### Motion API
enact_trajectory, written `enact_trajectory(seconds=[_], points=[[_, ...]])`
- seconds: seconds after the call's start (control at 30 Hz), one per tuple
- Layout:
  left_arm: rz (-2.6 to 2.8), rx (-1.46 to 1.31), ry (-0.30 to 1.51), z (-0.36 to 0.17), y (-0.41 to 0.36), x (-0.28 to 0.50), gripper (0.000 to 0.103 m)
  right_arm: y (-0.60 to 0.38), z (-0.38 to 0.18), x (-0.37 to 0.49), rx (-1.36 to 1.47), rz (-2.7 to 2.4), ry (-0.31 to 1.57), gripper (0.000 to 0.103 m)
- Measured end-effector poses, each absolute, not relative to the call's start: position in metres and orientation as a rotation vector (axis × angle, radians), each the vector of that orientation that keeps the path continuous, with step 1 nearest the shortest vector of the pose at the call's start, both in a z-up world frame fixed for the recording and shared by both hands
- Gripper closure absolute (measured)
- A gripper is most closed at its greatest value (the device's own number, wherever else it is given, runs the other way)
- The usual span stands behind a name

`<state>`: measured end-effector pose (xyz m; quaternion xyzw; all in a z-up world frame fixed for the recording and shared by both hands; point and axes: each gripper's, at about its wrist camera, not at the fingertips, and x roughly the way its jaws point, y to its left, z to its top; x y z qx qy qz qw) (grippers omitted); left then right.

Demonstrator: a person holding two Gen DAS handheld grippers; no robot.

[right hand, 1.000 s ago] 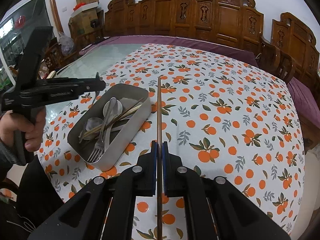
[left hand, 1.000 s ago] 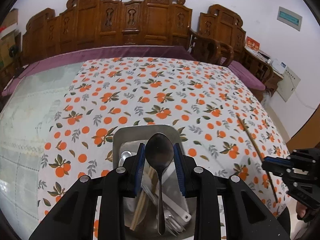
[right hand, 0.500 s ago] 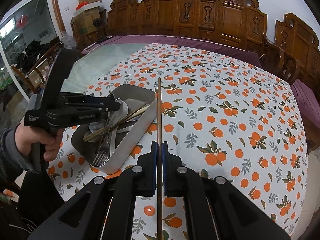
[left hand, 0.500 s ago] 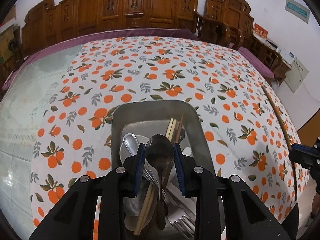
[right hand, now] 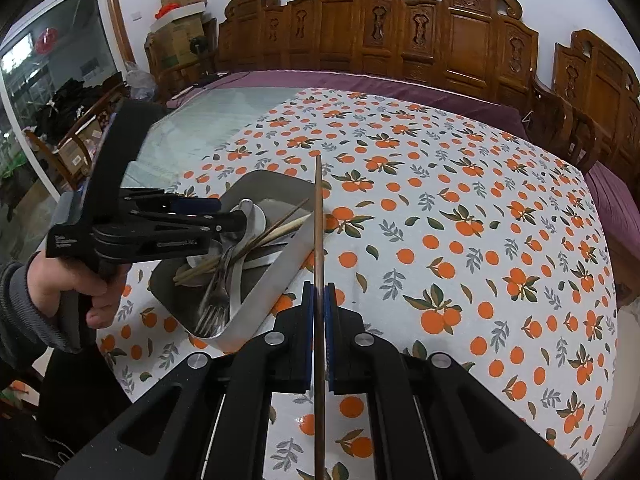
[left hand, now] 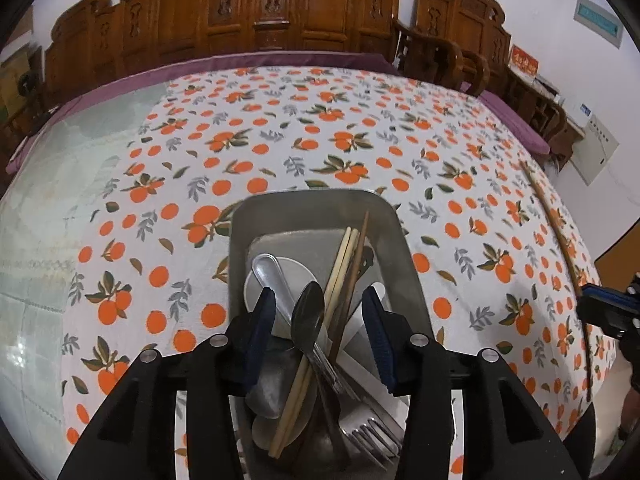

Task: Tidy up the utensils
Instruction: 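Carry the metal spoon over the tray and release it with the left tool, then lower the wooden chopstick into the tray and open the right tool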

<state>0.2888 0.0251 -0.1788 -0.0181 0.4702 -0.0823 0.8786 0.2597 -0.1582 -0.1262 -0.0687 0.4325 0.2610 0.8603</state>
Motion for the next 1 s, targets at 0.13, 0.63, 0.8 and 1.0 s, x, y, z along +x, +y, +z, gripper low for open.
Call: enact_trajectory(seconds=[0.13,0.63,0.8,1.0], points=[[-0.164,-0.041,0.954,-0.167,0.035,0.276,0.058,-0.149,-0.125,0.260,-0.135,0.556,0.901,0.097],[-0.113,-0.065,0.876,-0.135,0.090,0.234,0.043,-0.088,-0.126,0.269,-0.132,0.603,0.901,0.097],[-0.106,-0.087,0.850,-0.127,0.106,0.226,0.020,-0.073,-0.130,0.274,-0.126,0.608,0.911,0.097],[-0.105,-0.106,0.819,-0.119,0.115,0.218,0.010,-0.062,-0.134,0.282,-0.103,0.610,0.922,0.097]])
